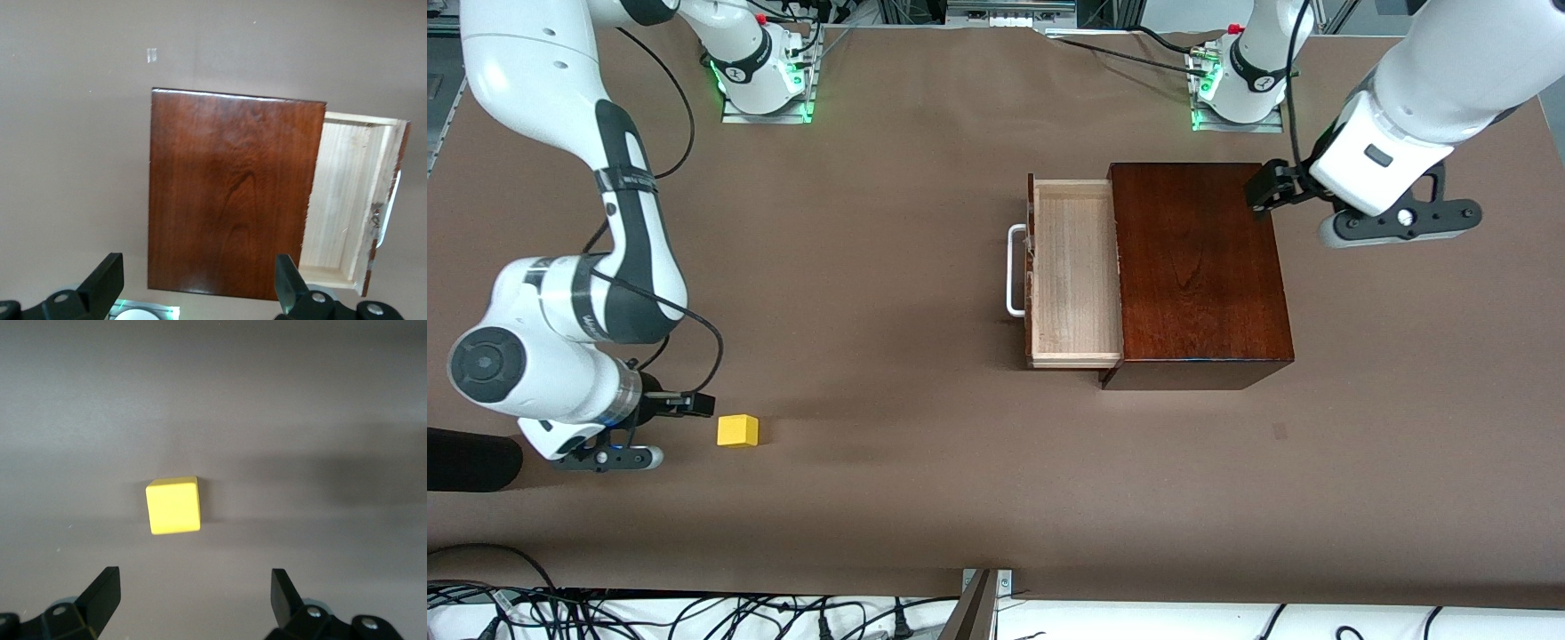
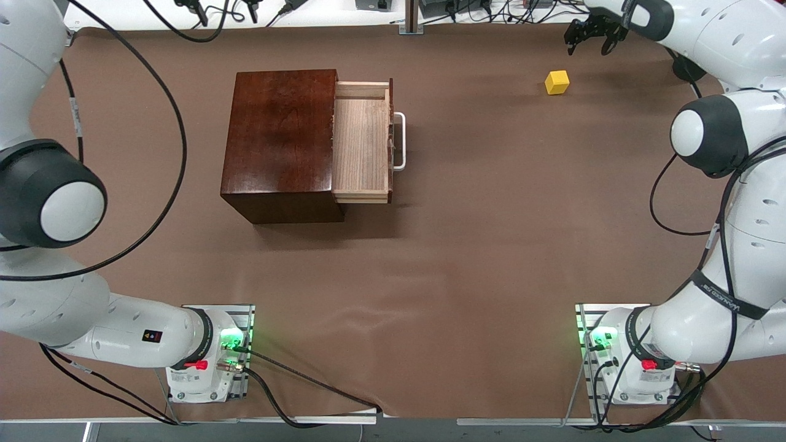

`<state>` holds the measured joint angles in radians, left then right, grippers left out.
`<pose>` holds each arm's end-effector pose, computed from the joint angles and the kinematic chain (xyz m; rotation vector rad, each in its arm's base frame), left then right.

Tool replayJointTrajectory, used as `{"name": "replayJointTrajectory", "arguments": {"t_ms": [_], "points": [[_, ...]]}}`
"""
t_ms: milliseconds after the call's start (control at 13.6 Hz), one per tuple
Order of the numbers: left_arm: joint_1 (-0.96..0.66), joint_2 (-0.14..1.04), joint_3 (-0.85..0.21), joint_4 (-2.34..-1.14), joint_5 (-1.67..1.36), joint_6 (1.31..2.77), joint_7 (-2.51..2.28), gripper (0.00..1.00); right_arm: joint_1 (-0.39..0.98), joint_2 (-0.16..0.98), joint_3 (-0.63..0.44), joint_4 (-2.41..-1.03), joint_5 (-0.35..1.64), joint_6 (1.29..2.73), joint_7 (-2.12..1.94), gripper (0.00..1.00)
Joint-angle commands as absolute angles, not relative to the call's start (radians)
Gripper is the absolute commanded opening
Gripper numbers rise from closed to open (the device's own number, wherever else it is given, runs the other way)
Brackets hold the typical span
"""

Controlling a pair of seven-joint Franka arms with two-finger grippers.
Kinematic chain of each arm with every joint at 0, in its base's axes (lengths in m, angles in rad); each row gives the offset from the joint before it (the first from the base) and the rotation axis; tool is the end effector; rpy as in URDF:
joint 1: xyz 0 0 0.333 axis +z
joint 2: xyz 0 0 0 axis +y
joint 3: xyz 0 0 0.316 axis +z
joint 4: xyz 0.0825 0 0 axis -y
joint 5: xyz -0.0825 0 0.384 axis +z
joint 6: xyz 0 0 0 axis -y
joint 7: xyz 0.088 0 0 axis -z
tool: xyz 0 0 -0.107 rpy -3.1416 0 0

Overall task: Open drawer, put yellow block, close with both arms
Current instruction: 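Release the handle and retract the left gripper while the right gripper reaches the cube, then grasp the yellow cube with the right gripper and lift it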

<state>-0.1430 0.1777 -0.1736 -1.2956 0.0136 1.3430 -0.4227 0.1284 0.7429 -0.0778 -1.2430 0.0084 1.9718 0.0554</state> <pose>0.5586 -0.1699 0.6327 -3.1008 -0.1692 0.1948 0.7438 0.0530 0.3234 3.0959 0.0186 -0.0149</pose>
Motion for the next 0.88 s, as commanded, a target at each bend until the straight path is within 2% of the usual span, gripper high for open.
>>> {"name": "replayJointTrajectory", "arguments": {"t_ms": [0, 147, 293, 586, 733, 806], "points": [[-0.078, 0.065, -0.186, -1.439, -0.009, 1.362, -0.359, 1.0, 0.135, 0.779, -0.075, -1.256, 0.024, 2.051, 0.107, 1.0], [-0.032, 0.04, -0.184, -1.485, -0.009, 1.391, -0.296, 1.0, 0.137, 0.814, -0.072, -1.256, 0.026, 2.113, 0.127, 1.0], [-0.015, -0.018, -0.166, -1.601, -0.009, 1.472, -0.232, 1.0, 0.141, 0.848, -0.071, -1.258, 0.026, 2.183, 0.129, 1.0], [-0.026, -0.119, -0.057, -1.817, -0.009, 1.646, -0.147, 1.0, 0.141, 0.92, -0.071, -1.258, 0.053, 2.293, 0.129, 1.0], [-0.031, -0.126, -0.032, -1.839, -0.009, 1.661, -0.137, 1.0, 0.144, 0.937, -0.071, -1.259, 0.067, 2.303, 0.127, 1.0], [-0.019, -0.117, -0.032, -1.83, -0.009, 1.661, -0.135, 1.0, 0.144, 0.936, -0.071, -1.259, 0.067, 2.293, 0.111, 0.82]]}}
